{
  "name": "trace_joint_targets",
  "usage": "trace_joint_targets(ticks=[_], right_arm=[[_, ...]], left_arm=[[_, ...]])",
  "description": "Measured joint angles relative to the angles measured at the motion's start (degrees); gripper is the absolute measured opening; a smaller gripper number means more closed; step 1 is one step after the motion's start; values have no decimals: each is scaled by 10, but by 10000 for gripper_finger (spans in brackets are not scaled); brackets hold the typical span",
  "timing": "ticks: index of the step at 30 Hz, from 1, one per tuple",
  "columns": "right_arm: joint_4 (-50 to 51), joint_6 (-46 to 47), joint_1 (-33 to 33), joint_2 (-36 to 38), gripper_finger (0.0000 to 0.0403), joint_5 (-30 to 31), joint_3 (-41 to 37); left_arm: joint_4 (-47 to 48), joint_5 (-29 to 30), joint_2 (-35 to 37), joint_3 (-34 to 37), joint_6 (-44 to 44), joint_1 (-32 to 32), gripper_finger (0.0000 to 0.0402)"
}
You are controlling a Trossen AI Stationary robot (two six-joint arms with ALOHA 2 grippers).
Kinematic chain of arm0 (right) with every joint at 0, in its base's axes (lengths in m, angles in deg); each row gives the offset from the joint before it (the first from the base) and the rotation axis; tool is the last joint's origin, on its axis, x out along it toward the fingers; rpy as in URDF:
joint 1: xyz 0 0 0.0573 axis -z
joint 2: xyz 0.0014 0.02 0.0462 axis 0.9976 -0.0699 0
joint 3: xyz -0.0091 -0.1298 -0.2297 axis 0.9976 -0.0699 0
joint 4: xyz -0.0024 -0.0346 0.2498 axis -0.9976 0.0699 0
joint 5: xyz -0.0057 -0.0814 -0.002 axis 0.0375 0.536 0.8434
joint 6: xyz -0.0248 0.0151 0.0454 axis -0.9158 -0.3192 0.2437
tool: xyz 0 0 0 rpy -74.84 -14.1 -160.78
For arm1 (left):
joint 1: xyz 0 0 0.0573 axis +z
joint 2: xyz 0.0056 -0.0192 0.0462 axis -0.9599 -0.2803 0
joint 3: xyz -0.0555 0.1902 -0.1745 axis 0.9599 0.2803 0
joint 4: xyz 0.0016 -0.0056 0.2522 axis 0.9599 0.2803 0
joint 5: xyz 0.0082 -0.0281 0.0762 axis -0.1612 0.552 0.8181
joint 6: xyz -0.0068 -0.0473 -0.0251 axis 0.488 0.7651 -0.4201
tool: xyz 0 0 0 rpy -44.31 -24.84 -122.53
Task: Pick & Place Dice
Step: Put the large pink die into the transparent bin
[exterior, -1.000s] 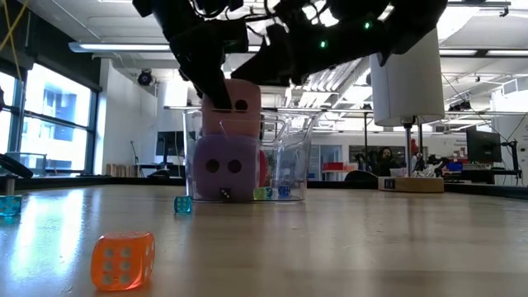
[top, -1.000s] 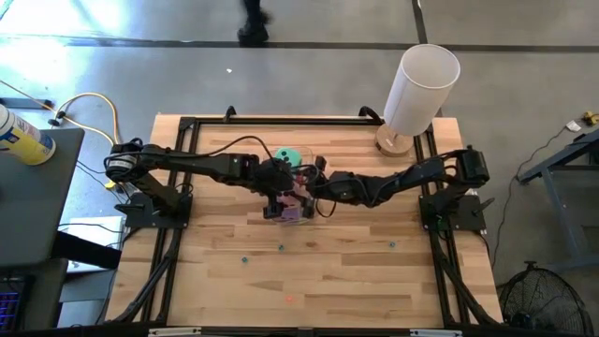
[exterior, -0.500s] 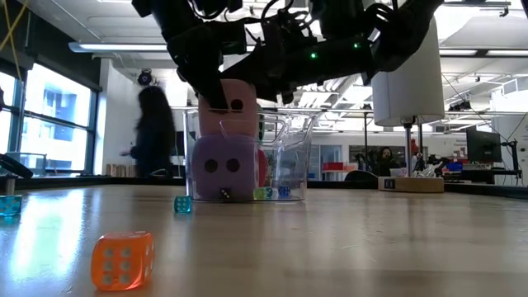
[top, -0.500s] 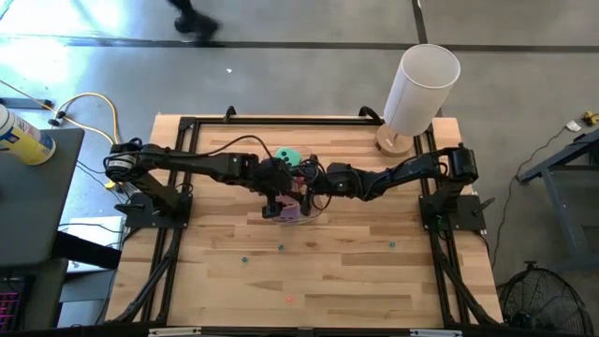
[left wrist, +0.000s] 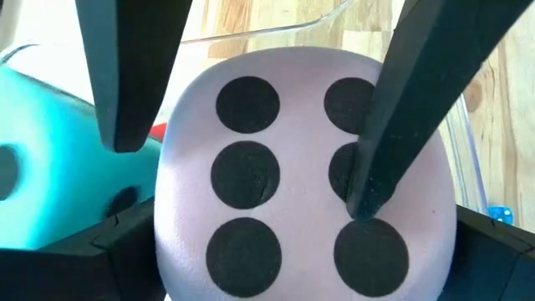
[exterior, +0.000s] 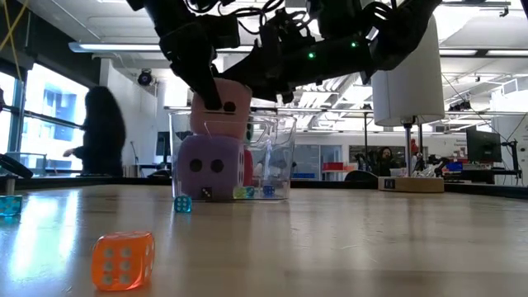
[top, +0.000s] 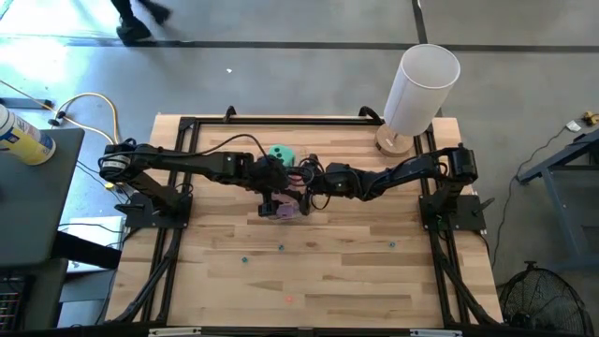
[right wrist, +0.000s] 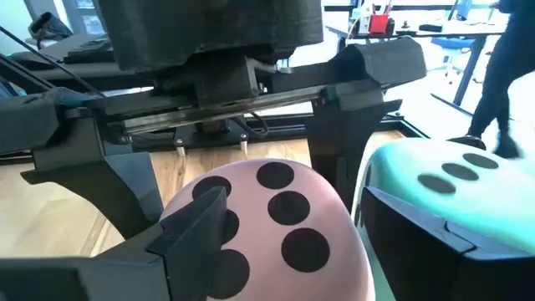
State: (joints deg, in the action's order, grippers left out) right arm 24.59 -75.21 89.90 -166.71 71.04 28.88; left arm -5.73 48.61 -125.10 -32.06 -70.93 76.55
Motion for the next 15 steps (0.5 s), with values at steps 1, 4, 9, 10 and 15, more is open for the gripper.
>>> trace_joint_targets(ticks=[1, 4, 9, 10, 15], right_arm=[[0, 0, 0, 0, 270, 0, 0], [0, 0, 0, 0, 270, 0, 0], [0, -1, 0, 0, 270, 0, -1], [0, -1, 0, 0, 270, 0, -1], [-1, -1, 0, 0, 270, 0, -1]], left_arm=[[0, 2, 0, 0, -3, 0, 386], [-1, 2, 0, 0, -7, 0, 386], [-1, 3, 1, 0, -7, 0, 386], [0, 3, 1, 0, -8, 0, 386], [0, 5, 2, -1, -8, 0, 386]])
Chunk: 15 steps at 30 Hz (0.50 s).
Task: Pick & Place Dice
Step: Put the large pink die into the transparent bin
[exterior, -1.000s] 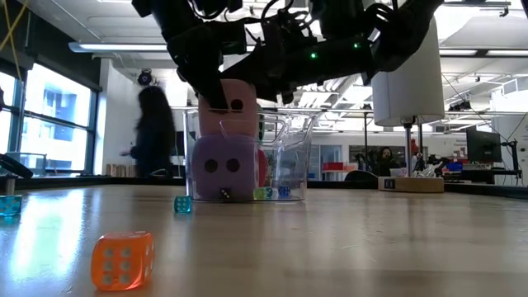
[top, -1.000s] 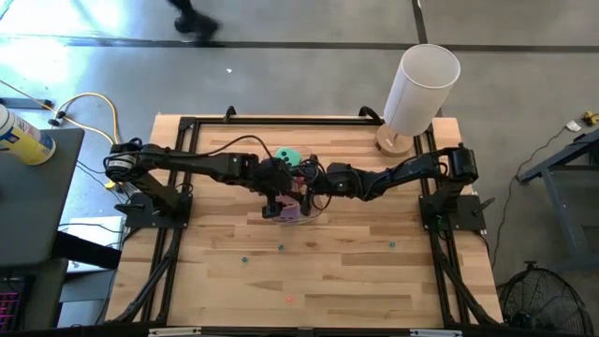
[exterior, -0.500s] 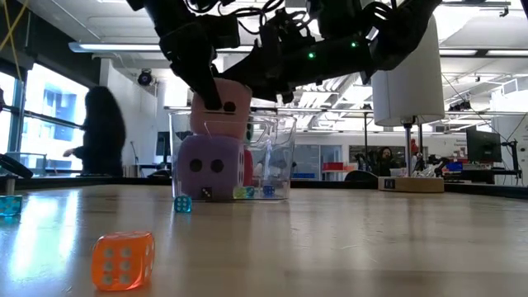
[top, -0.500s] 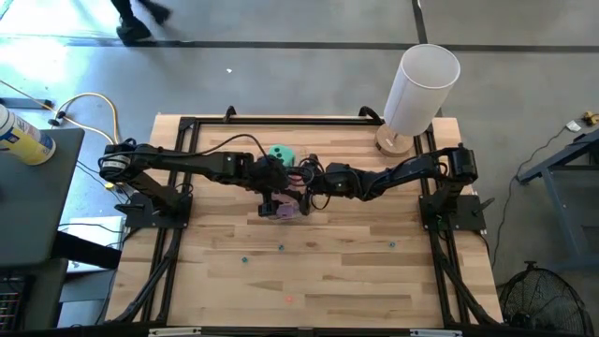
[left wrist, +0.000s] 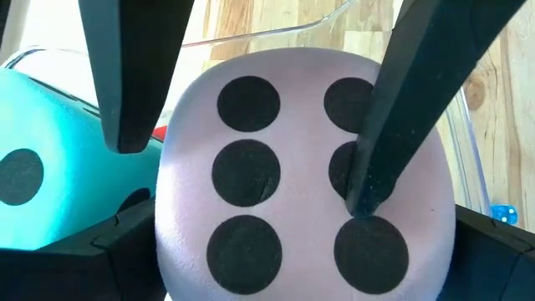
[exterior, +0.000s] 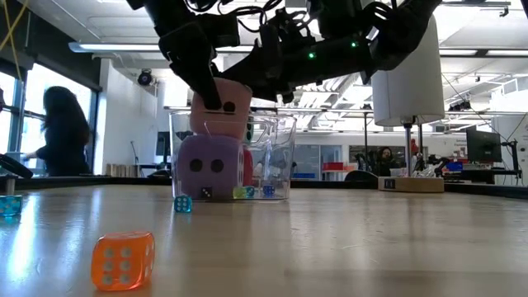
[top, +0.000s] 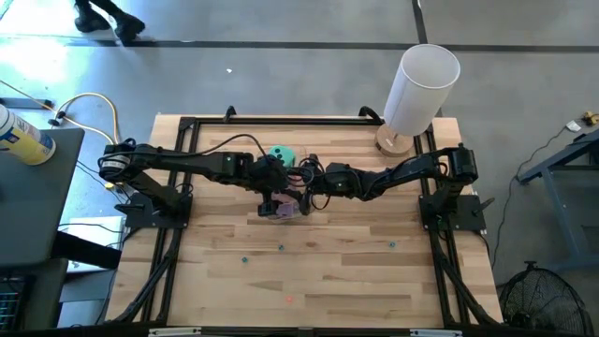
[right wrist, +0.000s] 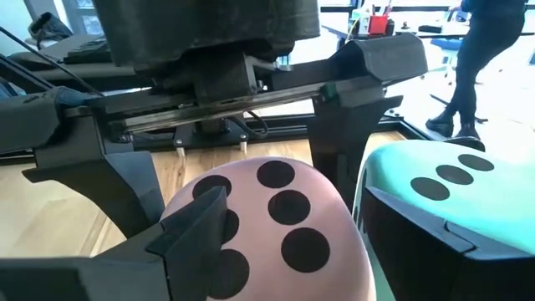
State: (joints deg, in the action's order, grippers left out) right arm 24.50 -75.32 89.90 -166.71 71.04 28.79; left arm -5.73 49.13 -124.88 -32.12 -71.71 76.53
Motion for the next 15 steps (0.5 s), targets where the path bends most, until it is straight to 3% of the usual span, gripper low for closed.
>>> trace_joint_targets(ticks=[15], right_arm=[[-1, 0, 0, 0, 270, -3, -1]], left_arm=[[10, 6, 28, 0, -5, -11, 386]])
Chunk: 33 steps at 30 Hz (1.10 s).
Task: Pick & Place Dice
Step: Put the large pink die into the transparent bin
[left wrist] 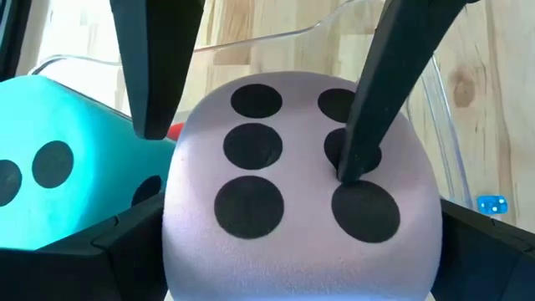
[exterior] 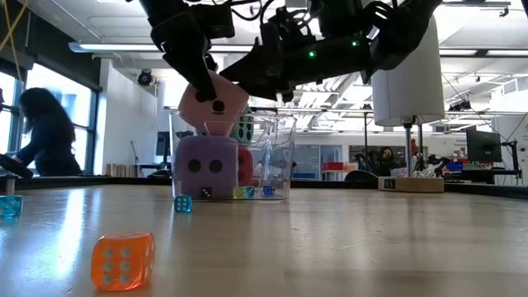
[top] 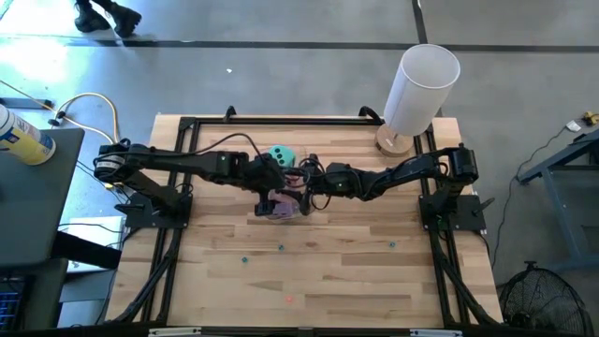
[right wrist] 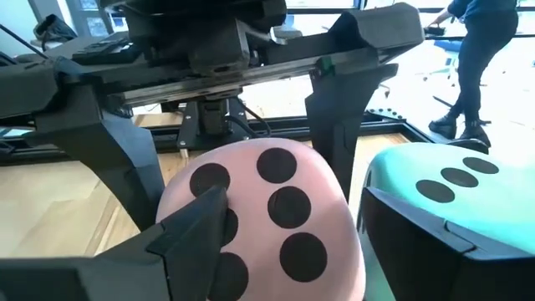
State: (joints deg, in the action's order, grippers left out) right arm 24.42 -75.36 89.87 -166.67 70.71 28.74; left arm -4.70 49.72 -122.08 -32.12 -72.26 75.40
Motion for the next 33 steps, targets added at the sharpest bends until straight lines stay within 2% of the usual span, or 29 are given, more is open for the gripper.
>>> trace_joint_targets(ticks=[16, 20, 23, 29, 33], right_arm=[[16, -2, 0, -1, 270, 2, -1], [59, 13, 2, -10, 270, 5, -5], [83, 8, 1, -3, 270, 40, -3], [65, -27, -16, 0, 270, 57, -2], [67, -74, -41, 20, 270, 122, -3]], left_arm=[[13, 24, 14, 0, 1, -18, 386], [-40, 14, 20, -10, 3, -21, 386], [-38, 16, 20, -7, 1, -25, 386], [-34, 19, 18, -6, -8, -32, 386], [-22, 19, 18, -5, -5, -32, 386]])
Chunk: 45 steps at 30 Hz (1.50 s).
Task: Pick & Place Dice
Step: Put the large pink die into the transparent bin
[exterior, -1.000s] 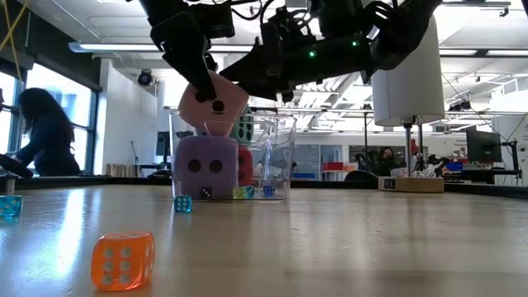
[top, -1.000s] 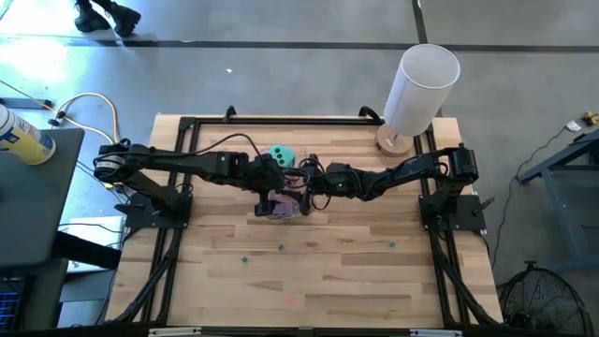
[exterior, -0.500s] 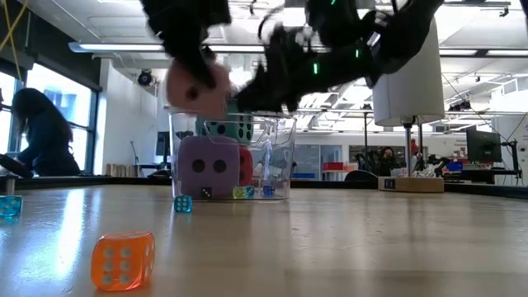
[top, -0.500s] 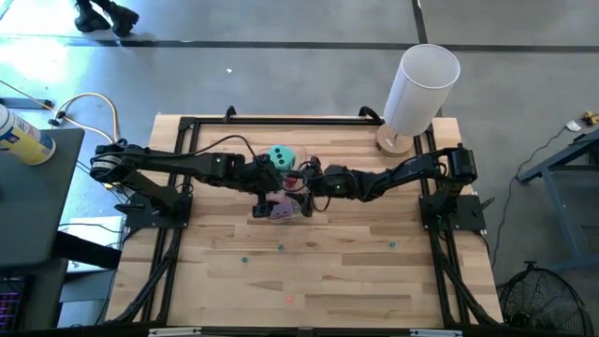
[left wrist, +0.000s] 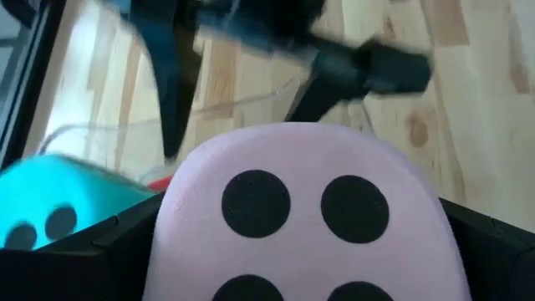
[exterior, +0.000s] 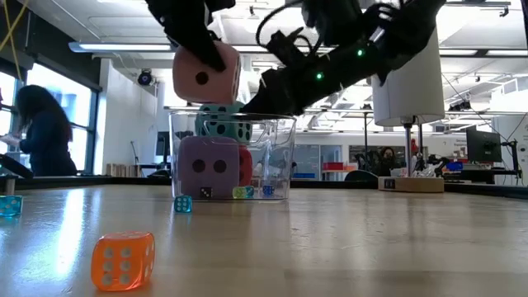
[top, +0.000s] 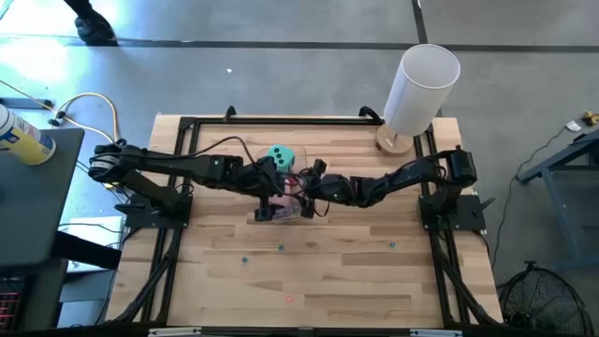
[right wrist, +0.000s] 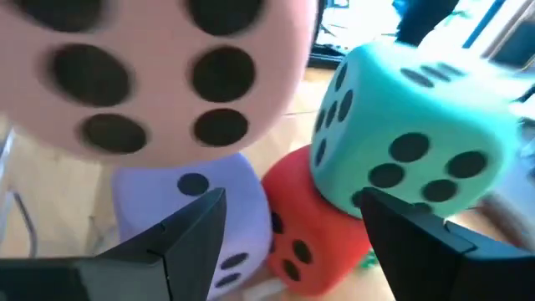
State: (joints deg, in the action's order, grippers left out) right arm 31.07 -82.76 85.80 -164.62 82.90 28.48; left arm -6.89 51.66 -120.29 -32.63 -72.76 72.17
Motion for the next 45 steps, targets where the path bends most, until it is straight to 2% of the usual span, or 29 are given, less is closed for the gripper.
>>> trace_joint_targets(ticks=[7, 14, 27, 33, 45], right_arm=[[-25, -74, -54, 55, 270, 96, 1], [-63, -97, -78, 74, 270, 94, 1], [-102, -89, -58, 73, 270, 13, 2], [-95, -32, -28, 73, 270, -30, 2], [-86, -28, -12, 63, 270, -188, 3]], left_arm=[[15, 2, -1, 1, 17, 3, 386], [5, -6, -11, 3, 28, 6, 386], [-54, -29, -34, 27, 22, 31, 386], [-61, -52, -35, 28, 17, 37, 386], [-62, -55, -36, 28, 11, 36, 386]])
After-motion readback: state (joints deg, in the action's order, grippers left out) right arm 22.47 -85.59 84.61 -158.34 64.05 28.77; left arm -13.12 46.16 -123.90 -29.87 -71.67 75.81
